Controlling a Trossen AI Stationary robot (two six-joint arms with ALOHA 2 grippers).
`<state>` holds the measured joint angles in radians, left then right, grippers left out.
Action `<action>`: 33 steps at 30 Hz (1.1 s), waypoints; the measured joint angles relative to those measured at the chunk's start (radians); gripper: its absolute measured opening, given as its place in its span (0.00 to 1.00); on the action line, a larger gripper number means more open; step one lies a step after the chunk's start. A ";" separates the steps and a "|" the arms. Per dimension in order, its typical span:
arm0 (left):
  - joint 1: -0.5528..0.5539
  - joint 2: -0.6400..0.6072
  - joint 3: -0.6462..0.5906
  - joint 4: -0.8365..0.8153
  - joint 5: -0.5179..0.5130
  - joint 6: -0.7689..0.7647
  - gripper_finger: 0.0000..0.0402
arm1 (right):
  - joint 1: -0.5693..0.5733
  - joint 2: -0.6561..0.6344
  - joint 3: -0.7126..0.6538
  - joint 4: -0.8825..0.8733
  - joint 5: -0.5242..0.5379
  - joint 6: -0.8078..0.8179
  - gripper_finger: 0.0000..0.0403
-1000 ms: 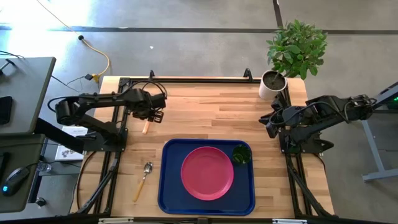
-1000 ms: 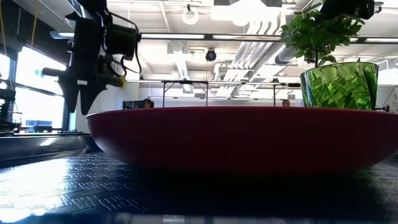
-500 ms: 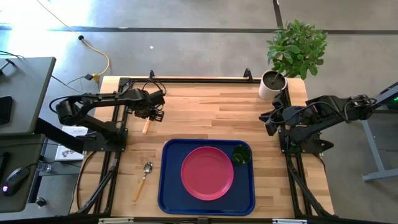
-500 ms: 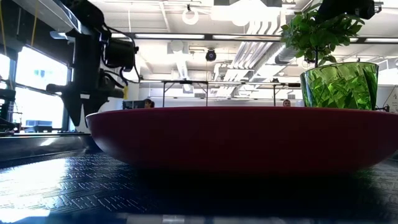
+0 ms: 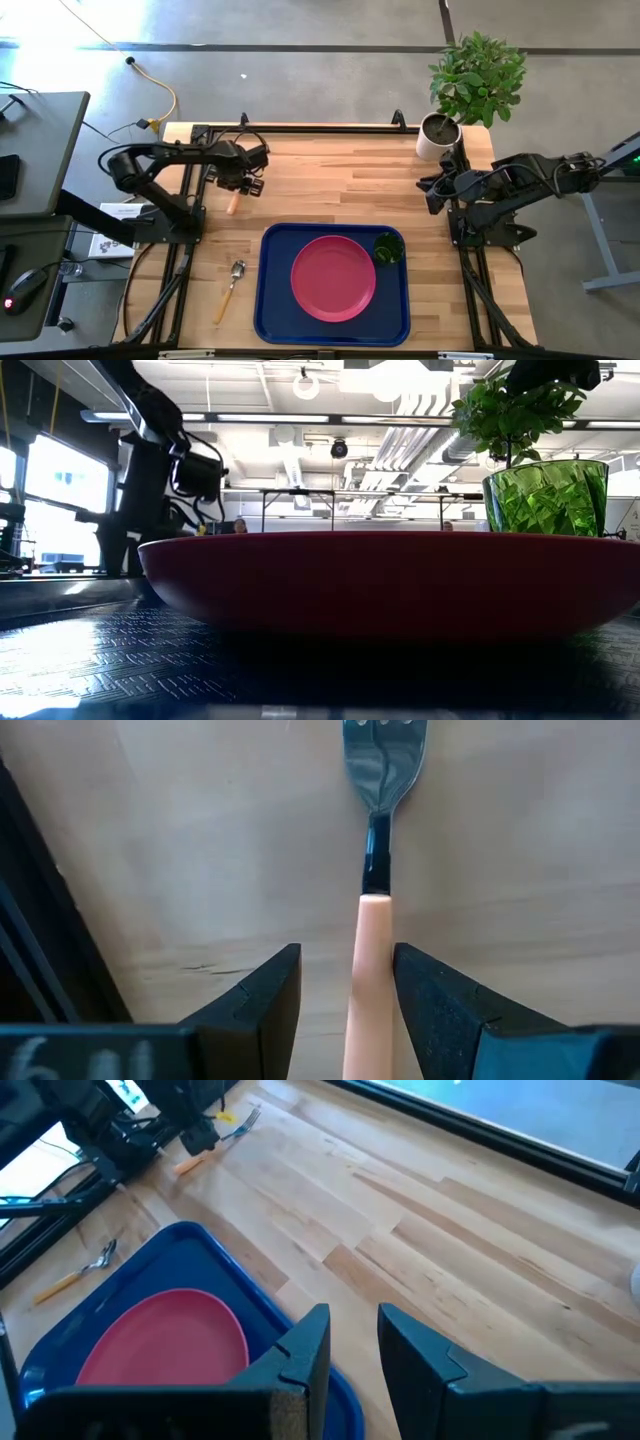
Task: Pick and place plate/cup/fork/spoon on tray
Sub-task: Put the orange fork on the blue tray to the left of the pink plate
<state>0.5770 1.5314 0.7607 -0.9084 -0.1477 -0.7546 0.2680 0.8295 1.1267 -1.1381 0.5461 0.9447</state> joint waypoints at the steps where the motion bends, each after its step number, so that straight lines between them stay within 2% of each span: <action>1: 0.000 0.009 -0.001 0.001 0.000 0.002 0.37 | 0.000 0.000 0.000 0.000 0.003 0.000 0.20; 13: 0.021 0.043 0.002 0.057 0.028 0.042 0.36 | 0.000 0.000 0.000 0.002 0.004 0.000 0.20; 16: 0.023 0.043 0.001 0.062 0.031 0.052 0.30 | 0.000 0.000 0.000 0.010 0.004 0.000 0.20; 23: 0.023 0.044 0.002 0.070 0.048 0.027 0.08 | 0.000 0.000 0.000 0.023 0.004 0.000 0.20; 33: -0.043 -0.009 -0.003 0.077 0.064 -0.072 0.08 | 0.000 0.000 0.000 0.023 0.003 -0.002 0.20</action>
<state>0.5337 1.5225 0.7578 -0.8314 -0.0840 -0.8271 0.2680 0.8295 1.1267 -1.1153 0.5491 0.9428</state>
